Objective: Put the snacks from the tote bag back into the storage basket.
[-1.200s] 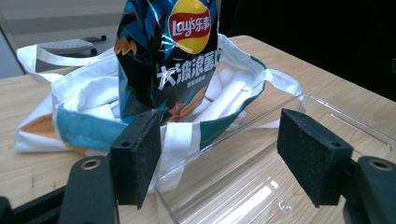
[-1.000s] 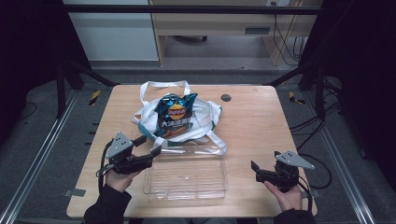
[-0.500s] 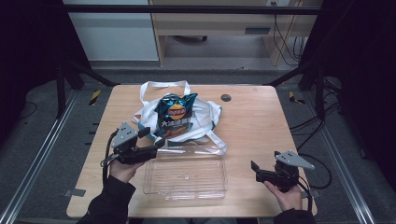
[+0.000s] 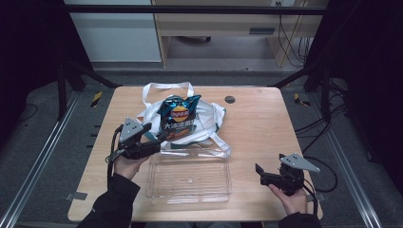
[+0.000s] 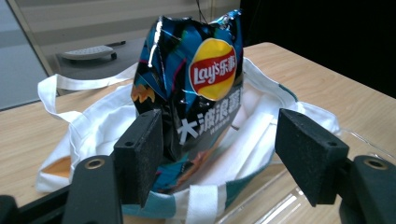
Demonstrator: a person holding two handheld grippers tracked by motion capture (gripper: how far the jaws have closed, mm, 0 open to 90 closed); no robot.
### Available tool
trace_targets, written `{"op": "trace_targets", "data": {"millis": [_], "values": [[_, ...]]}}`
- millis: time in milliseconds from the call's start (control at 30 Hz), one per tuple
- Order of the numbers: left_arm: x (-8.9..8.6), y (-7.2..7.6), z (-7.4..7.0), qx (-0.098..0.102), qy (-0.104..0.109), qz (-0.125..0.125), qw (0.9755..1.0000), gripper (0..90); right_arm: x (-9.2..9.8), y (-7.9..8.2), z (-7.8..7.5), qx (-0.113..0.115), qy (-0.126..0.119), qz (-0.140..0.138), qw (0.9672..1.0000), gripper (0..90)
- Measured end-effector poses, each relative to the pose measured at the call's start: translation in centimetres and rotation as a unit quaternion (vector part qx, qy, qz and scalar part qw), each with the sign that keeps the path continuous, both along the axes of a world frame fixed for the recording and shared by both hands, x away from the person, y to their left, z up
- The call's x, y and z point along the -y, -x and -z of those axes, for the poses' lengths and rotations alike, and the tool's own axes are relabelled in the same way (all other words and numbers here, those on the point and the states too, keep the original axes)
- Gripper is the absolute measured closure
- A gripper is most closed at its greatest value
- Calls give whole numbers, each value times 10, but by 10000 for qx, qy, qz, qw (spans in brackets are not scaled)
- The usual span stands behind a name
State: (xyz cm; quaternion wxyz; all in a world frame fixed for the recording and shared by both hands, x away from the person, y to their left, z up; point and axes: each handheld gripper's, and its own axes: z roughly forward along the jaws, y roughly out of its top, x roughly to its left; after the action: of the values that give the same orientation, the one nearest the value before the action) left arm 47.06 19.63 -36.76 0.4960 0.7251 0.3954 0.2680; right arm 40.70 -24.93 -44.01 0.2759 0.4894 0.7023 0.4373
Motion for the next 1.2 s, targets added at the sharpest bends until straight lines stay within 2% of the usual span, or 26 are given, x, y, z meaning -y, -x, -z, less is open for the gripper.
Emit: {"op": "trace_targets", "data": {"millis": [200, 333, 500, 800, 1067, 1200], "values": [[3, -10, -5, 19, -97, -128, 9999, 320, 0, 0, 0, 2, 0, 2, 10000, 53], [4, -16, -9, -3, 1, -140, 9999, 321, 0, 0, 0, 3, 1, -1, 10000, 53], [5, -22, -11, 16, -22, -202, 9998, 326, 0, 0, 0, 2, -4, -2, 10000, 53], [8, -30, -10, 28, -26, -230, 9997, 353, 0, -1, 1, 12, 29, -12, 10000, 53], [16, -39, -6, 59, -152, -319, 9994, 367, 0, -1, 0, -2, -15, -21, 10000, 53], [15, -44, -4, 1, -161, -378, 9992, 376, 0, -1, 0, 0, -18, -21, 10000, 53]]}}
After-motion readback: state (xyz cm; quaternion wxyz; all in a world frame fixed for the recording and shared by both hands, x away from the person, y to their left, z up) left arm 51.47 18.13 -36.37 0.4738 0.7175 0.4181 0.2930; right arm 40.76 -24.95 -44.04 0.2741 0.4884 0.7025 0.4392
